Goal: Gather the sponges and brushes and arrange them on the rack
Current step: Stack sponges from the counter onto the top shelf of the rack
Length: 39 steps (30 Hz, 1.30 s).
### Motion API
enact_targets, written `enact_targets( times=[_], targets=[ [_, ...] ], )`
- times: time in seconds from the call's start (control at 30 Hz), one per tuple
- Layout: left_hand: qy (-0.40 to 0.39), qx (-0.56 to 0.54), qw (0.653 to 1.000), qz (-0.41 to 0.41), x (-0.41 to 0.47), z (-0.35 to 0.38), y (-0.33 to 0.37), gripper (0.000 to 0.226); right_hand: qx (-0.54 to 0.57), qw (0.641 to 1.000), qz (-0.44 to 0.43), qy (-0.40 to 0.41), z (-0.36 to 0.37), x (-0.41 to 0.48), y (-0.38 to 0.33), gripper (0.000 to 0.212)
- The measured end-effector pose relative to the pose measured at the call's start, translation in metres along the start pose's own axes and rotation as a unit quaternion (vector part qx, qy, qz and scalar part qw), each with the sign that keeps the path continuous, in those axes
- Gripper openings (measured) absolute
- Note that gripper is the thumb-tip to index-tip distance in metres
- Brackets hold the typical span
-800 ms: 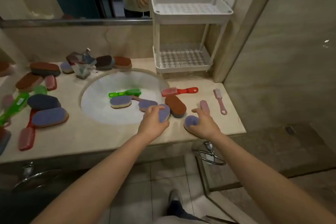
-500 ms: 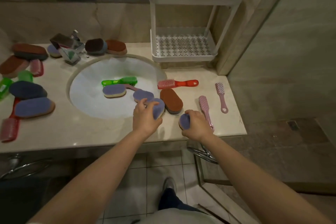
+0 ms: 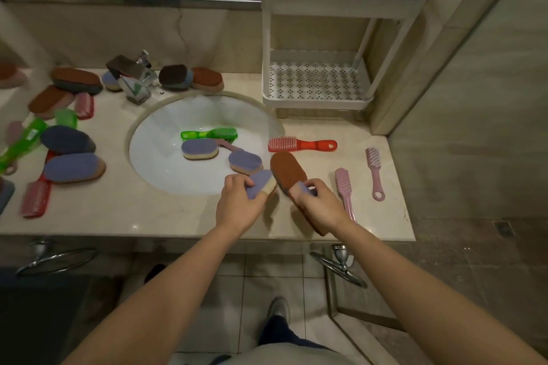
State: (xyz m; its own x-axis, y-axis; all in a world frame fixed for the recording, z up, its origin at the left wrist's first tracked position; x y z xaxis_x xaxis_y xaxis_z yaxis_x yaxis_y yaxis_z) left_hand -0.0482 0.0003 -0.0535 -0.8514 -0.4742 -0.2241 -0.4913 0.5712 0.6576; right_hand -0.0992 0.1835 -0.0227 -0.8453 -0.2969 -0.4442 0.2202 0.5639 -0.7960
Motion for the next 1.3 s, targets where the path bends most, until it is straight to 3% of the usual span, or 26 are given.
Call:
enact_targets(
  times=[0.1,0.2,0.37,0.63,0.8,0.93,1.07,1.3],
  targets=[
    [0.002,-0.177,0.981,-0.080,-0.002,-0.010,0.014,0.023,0.147,0.988,0.042,-0.019,-0.003,-0.002,-0.021,0.023],
    [-0.007,-0.340,0.930,-0.139,-0.002,-0.020,0.037,0.026,0.289,0.956,0.059,-0.018,-0.008,-0.002,-0.039,0.026],
    [-0.010,-0.471,0.869,-0.153,-0.004,-0.041,0.067,0.032,0.374,0.926,0.041,0.036,-0.022,0.002,-0.070,0.029],
    [0.008,-0.495,0.861,-0.120,0.008,-0.078,0.101,0.036,0.356,0.926,-0.066,0.111,-0.026,0.018,-0.106,0.029],
    [-0.017,-0.513,0.856,-0.060,0.020,-0.102,0.131,0.058,0.325,0.919,-0.143,0.172,-0.036,0.014,-0.140,0.026],
    [-0.023,-0.492,0.870,0.011,0.034,-0.128,0.154,0.033,0.317,0.911,-0.188,0.184,-0.048,0.018,-0.174,0.038],
    [-0.022,-0.448,0.891,0.069,0.060,-0.150,0.177,0.024,0.302,0.911,-0.207,0.190,-0.065,0.029,-0.206,0.042],
    [-0.040,-0.402,0.904,0.139,0.112,-0.185,0.223,0.039,0.297,0.895,-0.244,0.225,-0.096,0.053,-0.257,0.048]
  ],
)
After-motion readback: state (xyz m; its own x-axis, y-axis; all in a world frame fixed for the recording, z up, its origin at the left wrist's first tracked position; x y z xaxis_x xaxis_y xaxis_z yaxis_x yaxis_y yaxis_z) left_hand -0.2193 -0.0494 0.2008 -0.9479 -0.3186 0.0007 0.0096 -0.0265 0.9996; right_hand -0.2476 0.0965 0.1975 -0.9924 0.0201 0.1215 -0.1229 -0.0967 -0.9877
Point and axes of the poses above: each hand's wrist, its own x-axis towards the middle knuckle, its own z-axis out of the palm, y = z × x, the point moved 2 cm from there along x, towards the middle knuckle, and after that the axes turned 3 degrees about -z, right-handed, at the moved point
